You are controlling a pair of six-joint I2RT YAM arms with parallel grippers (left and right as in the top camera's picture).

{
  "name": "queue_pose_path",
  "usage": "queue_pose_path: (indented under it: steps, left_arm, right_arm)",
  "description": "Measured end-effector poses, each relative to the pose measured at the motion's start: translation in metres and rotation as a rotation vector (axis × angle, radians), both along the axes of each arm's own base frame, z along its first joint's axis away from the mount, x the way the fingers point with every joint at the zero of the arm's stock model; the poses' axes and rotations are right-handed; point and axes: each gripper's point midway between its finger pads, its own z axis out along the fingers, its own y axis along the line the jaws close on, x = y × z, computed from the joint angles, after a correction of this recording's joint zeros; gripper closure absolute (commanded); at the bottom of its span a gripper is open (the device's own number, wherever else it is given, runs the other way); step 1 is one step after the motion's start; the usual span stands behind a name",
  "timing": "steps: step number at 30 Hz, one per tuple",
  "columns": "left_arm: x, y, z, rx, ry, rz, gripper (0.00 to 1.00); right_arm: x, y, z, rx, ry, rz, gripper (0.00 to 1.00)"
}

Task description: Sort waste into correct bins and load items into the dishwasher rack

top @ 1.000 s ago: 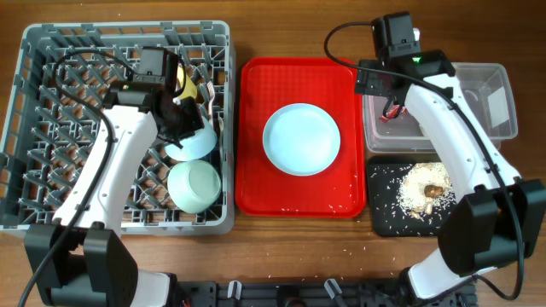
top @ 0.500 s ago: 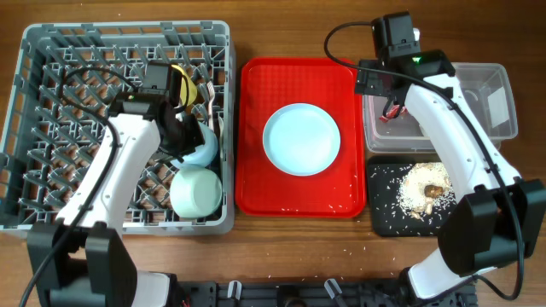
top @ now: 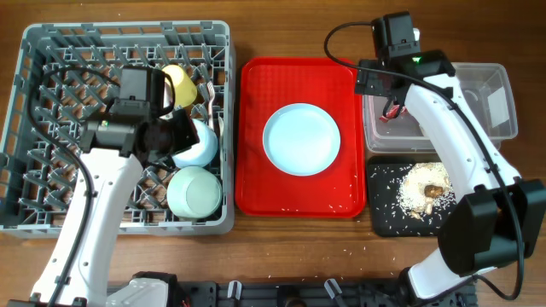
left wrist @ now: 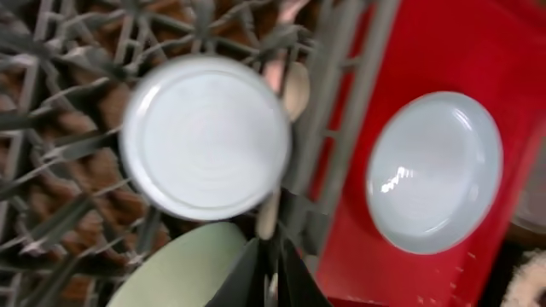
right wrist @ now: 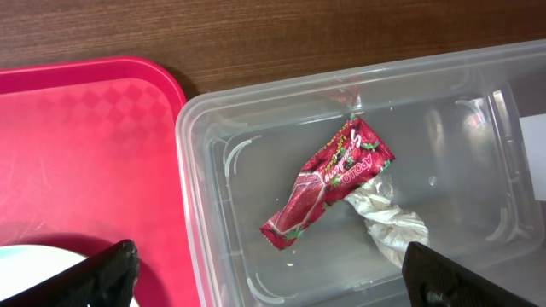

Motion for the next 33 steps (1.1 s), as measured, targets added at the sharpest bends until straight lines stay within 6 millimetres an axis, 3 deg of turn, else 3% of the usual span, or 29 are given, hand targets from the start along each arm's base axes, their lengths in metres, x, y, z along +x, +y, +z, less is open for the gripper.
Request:
queue_pose_path:
  steps: [4, 9, 13, 16, 19, 23, 26, 33]
  left_arm:
    - [0.007, -0.045, 0.008, -0.070, -0.062, -0.116, 0.88]
    - [0.009, -0.125, 0.006, -0.125, -0.126, -0.300, 0.84]
    - [-0.005, -0.186, -0.026, -0.093, -0.102, -0.448, 0.82]
    - [-0.008, -0.222, -0.068, -0.040, -0.078, -0.502, 0.83]
    - [-0.001, -0.235, -0.102, -0.015, -0.054, -0.481, 0.78]
    - [0.005, -0.233, -0.142, 0.013, 0.004, -0.438, 0.79]
    - [-0.006, -0.234, -0.163, 0.015, 0.076, -0.449, 0.91]
    - [-0.057, -0.247, -0.165, -0.042, 0.251, -0.554, 0.80]
  right_arm:
    - [0.000, 0.000, 0.000, 0.000, 0.000, 0.000, 0.00]
    - [0.000, 0.000, 0.000, 0.000, 0.000, 0.000, 0.00]
    - [0.000, 0.000, 0.000, 0.000, 0.000, 0.000, 0.00]
    - [0.000, 0.000, 0.000, 0.000, 0.000, 0.000, 0.00]
    - [0.000, 0.000, 0.000, 0.000, 0.000, 0.000, 0.00]
    - [0.000, 0.000, 0.000, 0.000, 0.000, 0.000, 0.00]
    - [0.000, 0.000, 0.000, 0.000, 0.000, 0.000, 0.00]
    - [0.000, 0.000, 0.000, 0.000, 0.000, 0.000, 0.00]
